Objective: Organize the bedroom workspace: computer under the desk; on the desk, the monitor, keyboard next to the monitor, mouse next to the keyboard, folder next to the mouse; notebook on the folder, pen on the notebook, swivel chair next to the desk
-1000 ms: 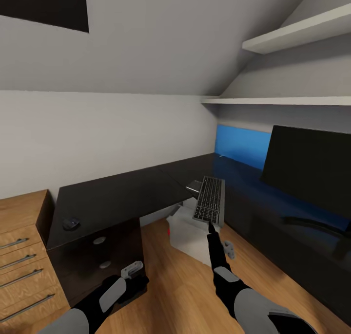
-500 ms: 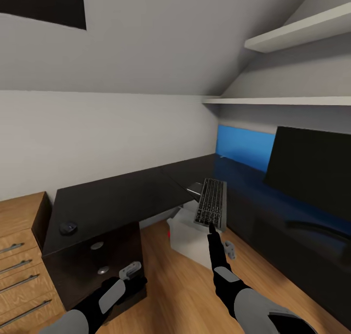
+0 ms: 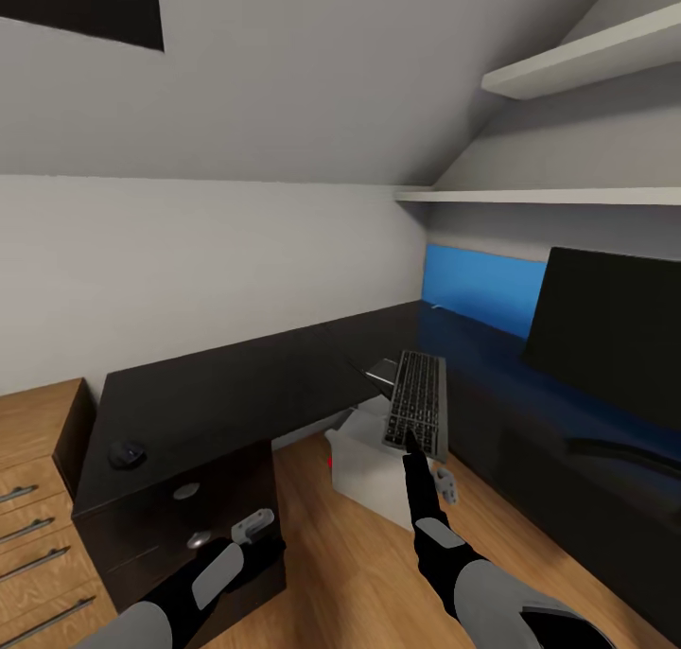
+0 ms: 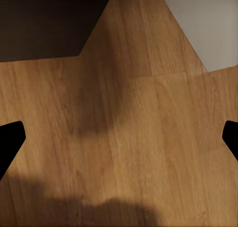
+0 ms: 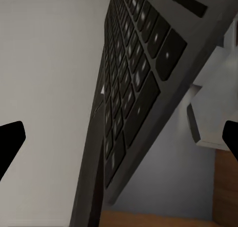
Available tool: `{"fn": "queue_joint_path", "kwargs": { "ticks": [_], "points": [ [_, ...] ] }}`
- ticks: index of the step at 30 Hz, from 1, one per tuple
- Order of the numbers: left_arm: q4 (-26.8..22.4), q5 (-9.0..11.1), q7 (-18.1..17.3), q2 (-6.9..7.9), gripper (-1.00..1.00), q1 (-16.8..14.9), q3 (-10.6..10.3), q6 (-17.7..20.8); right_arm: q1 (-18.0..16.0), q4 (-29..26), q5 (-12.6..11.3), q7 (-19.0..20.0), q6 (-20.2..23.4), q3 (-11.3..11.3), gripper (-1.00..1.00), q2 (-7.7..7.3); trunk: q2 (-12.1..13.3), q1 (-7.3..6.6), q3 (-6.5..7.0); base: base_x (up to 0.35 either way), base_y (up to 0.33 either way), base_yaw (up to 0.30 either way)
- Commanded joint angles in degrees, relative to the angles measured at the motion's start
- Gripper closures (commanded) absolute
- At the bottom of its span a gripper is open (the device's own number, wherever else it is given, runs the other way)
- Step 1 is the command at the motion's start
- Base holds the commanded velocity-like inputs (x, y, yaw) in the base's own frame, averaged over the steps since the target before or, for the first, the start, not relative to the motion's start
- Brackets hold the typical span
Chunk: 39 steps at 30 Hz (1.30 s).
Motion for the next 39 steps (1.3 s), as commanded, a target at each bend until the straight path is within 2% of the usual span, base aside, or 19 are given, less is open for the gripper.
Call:
{"fn": "queue_joint_path", "kwargs": {
  "ticks": [1,5,12,31,35,38,39],
  "points": [
    [-0.14,0.53,0.47,0.08,-1.0,-0.04,-0.42,0.08,-0.06,0.07,0.03,0.4,0.02,-0.47,-1.0,0.03,-0.03,0.0,-0.06,0.041,0.0,0.0],
    [-0.13,0.55,0.47,0.07,-1.0,-0.02,-0.45,0.08,-0.06,0.0,0.0,0.4,0.02,-0.69,-1.0,0.03,-0.03,0.0,-0.06,0.014,0.0,0.0],
    [-0.08,0.55,0.47,0.07,-1.0,-0.06,-0.51,0.08,-0.06,-0.01,-0.06,0.41,0.02,-2.52,-1.0,0.03,-0.03,0.0,-0.06,0.002,0.0,0.0],
    [1.19,0.55,-0.28,0.07,-1.0,0.02,-0.51,-0.87,-0.06,-0.01,-0.06,0.33,0.02,-2.83,-1.0,0.03,-0.03,0.0,-0.06,0.0,0.0,0.0],
    [2.43,0.46,-2.8,0.13,-1.0,1.47,-0.51,-3.82,-0.06,-0.01,-0.06,0.33,0.02,-2.83,-1.0,0.03,-0.03,0.0,-0.06,0.0,0.0,0.0],
    [2.87,-0.11,-6.62,0.41,-1.0,4.56,-0.54,-7.57,-0.06,-0.01,-0.06,0.32,0.02,-2.83,-1.0,0.03,-0.03,0.0,-0.06,0.0,0.0,0.0],
    [2.95,-1.02,-8.56,0.71,-1.0,6.09,-0.63,-9.6,-0.06,-0.01,-0.06,0.32,0.02,-2.83,-1.0,0.03,-0.03,0.0,-0.06,0.0,0.0,0.0]
  ]
}}
